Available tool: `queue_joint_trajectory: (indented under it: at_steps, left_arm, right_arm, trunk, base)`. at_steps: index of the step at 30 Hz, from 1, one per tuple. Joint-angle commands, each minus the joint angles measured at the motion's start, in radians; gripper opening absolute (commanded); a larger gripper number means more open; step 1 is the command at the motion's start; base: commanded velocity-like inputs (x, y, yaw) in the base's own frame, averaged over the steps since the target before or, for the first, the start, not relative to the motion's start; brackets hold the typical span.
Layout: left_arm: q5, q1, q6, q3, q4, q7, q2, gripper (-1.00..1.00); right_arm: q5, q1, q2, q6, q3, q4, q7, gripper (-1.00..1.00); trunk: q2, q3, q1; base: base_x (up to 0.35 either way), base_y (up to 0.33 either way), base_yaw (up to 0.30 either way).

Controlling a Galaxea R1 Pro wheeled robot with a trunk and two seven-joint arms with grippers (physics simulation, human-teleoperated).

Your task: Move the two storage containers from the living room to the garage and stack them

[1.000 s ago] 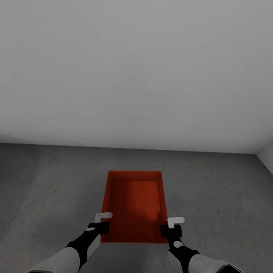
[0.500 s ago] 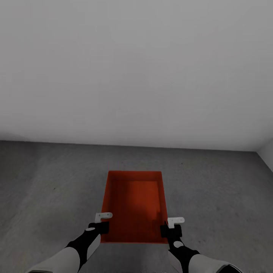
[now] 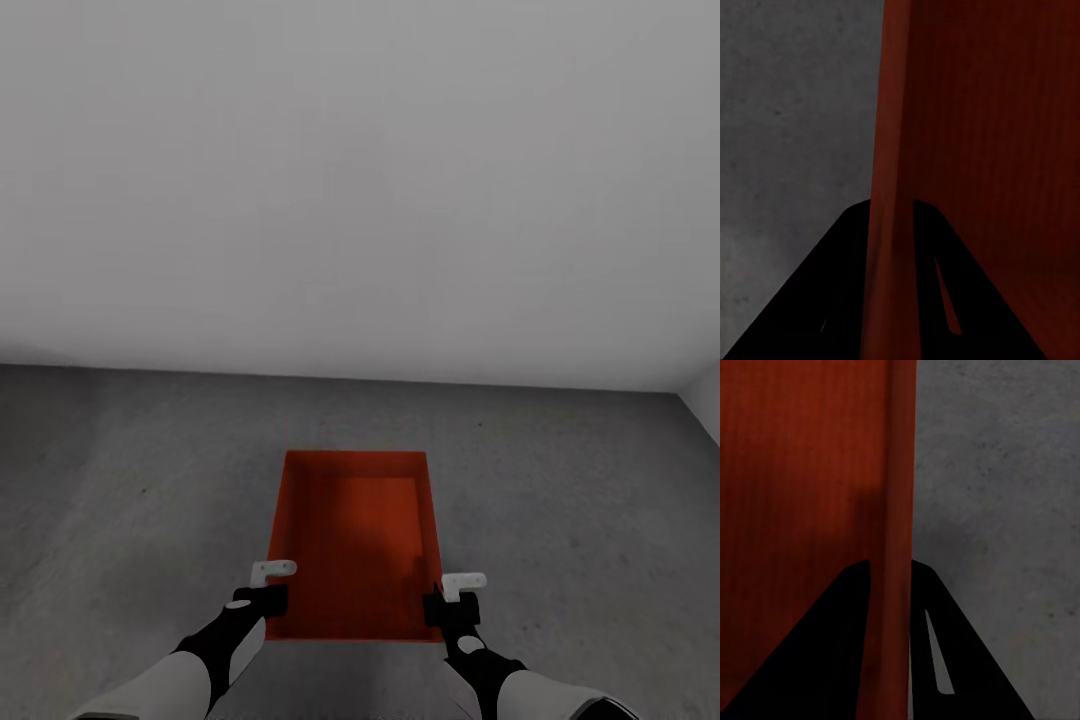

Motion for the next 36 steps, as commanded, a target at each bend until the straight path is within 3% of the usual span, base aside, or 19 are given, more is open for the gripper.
queue_joint_trajectory:
  at_steps: [1,36]
  left_arm:
    - [0.001,0.0,0.004,0.019,-0.004,0.006,0.0,-1.0]
    - [0.001,0.0,0.004,0.019,-0.004,0.007,0.0,-1.0]
  right_arm:
    - [-0.014,0.0,0.0,-0.003,-0.027,0.002,-0.004,-1.0]
    - [-0.014,0.0,0.0,-0.003,-0.027,0.002,-0.004,-1.0]
  trunk:
    - [0.0,-0.002,0.0]
    - [0.0,-0.058,0.0]
  base:
    - [0.0,0.0,0.0]
    - [0.0,0.0,0.0]
